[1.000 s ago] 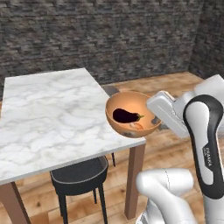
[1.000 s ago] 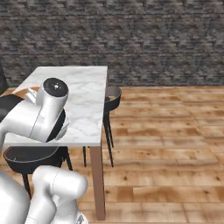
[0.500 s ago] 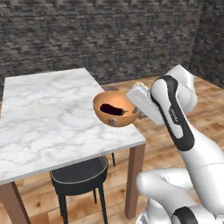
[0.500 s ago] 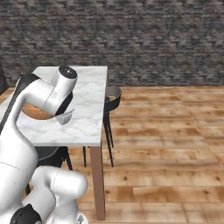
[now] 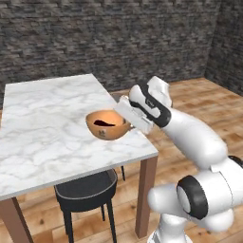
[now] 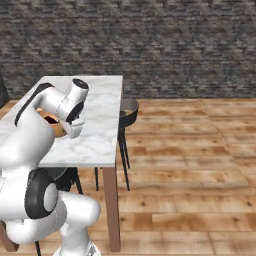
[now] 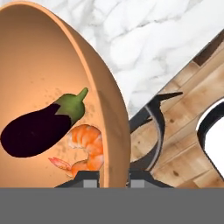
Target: The microwave is finished heating the shrimp and eggplant. Take the bowl containing the food and place it on the dining counter.
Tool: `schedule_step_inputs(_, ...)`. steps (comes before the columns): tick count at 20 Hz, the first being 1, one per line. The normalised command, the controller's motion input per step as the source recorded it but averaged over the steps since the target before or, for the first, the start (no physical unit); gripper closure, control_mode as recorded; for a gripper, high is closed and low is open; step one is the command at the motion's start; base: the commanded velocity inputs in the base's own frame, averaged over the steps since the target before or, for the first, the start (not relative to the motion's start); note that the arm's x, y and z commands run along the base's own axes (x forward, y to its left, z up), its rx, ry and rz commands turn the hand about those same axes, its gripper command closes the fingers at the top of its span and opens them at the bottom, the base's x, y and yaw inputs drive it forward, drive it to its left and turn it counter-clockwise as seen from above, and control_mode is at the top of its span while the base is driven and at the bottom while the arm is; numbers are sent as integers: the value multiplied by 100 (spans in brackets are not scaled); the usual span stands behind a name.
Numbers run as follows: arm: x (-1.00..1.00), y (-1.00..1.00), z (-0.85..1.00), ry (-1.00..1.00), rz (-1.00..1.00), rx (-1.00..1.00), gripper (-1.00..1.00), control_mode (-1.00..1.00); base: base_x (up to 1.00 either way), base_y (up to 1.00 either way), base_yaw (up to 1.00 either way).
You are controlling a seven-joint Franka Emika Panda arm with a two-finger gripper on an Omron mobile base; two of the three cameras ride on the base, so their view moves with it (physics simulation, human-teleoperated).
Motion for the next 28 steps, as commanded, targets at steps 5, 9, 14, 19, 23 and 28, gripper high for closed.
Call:
schedule_step_inputs(5,100,48,-78,0,0,-13,100,-100,0,0,0)
schedule_step_inputs(9,100,37,-66,0,-1,-10,100,-100,0,0,0)
schedule_step_inputs(14,100,23,-61,0,-1,-6,100,-100,0,0,0)
schedule_step_inputs(19,99,5,-42,0,-1,0,100,-100,0,0,0)
schedule_step_inputs(23,87,0,-35,0,0,0,100,-100,0,0,0)
schedule_step_inputs(28,56,0,-20,0,0,0,100,-100,0,0,0)
